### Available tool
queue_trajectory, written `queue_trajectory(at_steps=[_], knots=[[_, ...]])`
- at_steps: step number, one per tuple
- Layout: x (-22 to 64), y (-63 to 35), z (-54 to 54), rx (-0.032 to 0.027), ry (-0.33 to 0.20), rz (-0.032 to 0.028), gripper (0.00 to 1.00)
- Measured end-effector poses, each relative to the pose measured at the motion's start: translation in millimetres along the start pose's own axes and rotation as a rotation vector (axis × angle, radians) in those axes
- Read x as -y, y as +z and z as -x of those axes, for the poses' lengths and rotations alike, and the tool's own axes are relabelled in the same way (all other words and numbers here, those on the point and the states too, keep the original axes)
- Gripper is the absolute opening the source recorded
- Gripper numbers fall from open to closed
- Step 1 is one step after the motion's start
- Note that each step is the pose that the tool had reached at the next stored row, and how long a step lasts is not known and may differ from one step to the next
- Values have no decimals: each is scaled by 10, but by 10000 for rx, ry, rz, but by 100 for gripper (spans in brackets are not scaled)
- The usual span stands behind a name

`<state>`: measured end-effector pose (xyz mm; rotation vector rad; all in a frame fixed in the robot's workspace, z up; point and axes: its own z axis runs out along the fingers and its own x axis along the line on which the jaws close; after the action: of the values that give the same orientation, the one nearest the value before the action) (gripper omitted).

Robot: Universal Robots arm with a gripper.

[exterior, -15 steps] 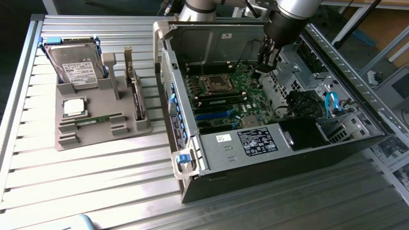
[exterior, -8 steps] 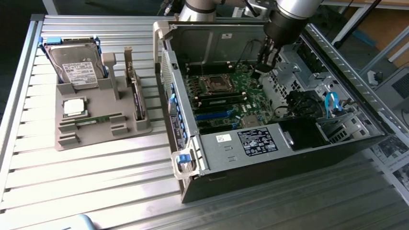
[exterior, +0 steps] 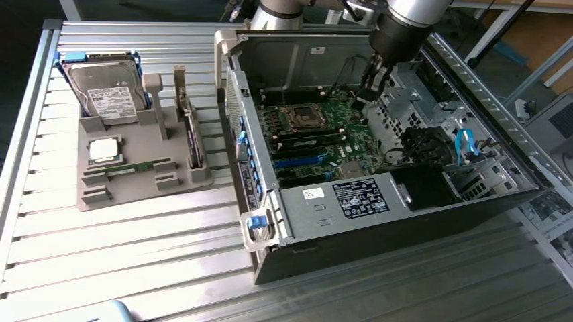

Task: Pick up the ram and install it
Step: 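Press down the ram until it locks into place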

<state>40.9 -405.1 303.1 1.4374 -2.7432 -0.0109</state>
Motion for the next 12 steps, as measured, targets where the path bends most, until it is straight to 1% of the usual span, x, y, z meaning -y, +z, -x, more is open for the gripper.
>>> queue_trajectory(at_steps=[12], knots=[[0, 0, 0, 20, 771, 28, 11]])
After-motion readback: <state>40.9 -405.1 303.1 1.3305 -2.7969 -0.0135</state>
